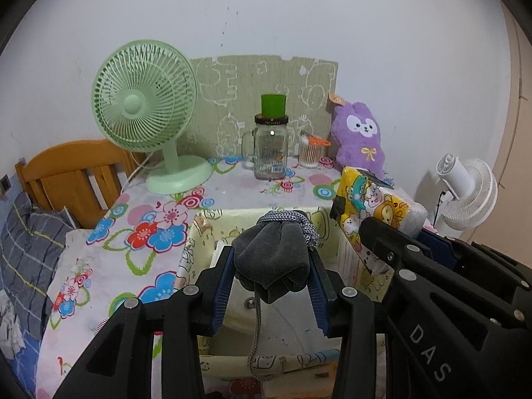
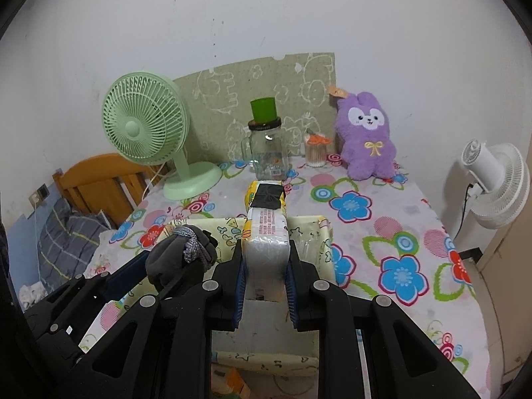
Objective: Organize soft objects
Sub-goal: 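Lower the sock into the box and open the left tool while the right tool releases the tissue pack inside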
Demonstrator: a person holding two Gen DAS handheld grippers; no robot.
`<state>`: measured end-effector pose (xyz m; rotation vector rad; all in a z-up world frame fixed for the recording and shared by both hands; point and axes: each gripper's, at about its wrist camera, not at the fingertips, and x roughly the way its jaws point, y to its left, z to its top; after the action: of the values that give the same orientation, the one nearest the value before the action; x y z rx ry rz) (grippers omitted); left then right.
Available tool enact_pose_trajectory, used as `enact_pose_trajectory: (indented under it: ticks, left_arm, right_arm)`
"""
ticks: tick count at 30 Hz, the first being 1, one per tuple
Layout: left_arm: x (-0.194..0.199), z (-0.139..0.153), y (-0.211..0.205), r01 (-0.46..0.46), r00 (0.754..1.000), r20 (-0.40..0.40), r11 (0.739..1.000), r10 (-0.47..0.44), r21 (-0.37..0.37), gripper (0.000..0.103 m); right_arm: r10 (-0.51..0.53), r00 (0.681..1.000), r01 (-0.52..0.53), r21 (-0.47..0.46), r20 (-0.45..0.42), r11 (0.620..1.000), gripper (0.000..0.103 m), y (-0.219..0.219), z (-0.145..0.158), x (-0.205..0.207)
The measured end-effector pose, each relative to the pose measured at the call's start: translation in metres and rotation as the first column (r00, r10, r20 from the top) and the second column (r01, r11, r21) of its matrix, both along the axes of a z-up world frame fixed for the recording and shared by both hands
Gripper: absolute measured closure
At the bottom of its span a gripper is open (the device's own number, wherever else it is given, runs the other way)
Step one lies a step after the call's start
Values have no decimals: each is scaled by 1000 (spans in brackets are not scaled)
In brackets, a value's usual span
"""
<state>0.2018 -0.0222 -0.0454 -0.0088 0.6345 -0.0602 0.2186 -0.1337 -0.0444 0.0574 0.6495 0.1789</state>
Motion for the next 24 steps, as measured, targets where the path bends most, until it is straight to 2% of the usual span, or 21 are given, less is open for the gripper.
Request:
enact_pose_trajectory:
  ticks: [7,13,18,24]
  left_arm:
    - [10,-12,5,-13,999,-44,1000,13,-5,56]
    - [11,-18,12,-35,997,-63,999,36,3,43]
    - [9,-21,14,-31,998,-63,999,32,6,24]
    - [12,-25,14,-29,996,-79,999,31,15,21]
  right_arm:
    - [17,1000,-18,-10,-24,1000,79,4,-13,13]
    - [37,998,-37,-14,-48,999,79,11,-22,19]
    - [52,996,-53,-11,-67,999,79,17,-29,23]
    - [49,995,-51,-27,-91,998,79,21,-36,29]
